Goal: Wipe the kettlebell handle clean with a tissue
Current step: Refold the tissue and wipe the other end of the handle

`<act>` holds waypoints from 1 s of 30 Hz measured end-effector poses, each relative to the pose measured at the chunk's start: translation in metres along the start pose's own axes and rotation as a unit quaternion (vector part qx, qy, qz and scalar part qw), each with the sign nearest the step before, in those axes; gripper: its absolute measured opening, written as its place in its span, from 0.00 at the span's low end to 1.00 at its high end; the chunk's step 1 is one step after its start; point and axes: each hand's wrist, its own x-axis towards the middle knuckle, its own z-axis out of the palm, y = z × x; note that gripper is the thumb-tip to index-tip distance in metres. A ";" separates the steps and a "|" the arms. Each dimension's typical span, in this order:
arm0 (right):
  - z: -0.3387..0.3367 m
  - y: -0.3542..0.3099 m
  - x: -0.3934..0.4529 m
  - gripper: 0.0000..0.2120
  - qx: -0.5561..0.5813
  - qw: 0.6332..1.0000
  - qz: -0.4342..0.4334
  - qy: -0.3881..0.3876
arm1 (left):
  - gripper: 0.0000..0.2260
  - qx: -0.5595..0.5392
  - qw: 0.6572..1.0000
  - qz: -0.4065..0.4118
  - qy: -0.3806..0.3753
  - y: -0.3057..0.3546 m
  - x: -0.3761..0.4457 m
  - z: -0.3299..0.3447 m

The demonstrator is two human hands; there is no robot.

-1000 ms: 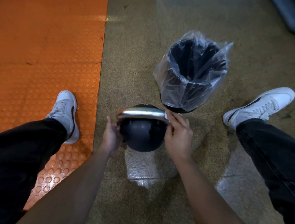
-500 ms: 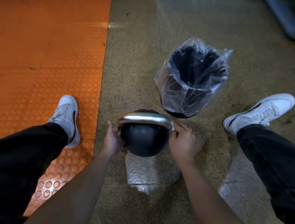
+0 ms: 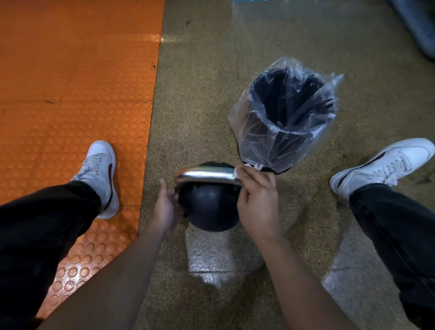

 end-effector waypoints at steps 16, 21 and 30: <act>-0.005 0.014 -0.012 0.22 -0.027 1.000 -0.009 -0.002 | 0.35 0.002 1.000 0.003 -0.005 -0.003 0.005 -0.006; -0.002 0.001 0.016 0.20 -0.040 0.998 -0.032 -0.027 | 0.34 0.003 1.000 0.007 -0.004 -0.003 0.003 -0.001; -0.006 0.013 0.006 0.19 -0.063 0.997 -0.047 0.019 | 0.34 0.012 1.000 0.011 0.002 -0.003 0.003 -0.004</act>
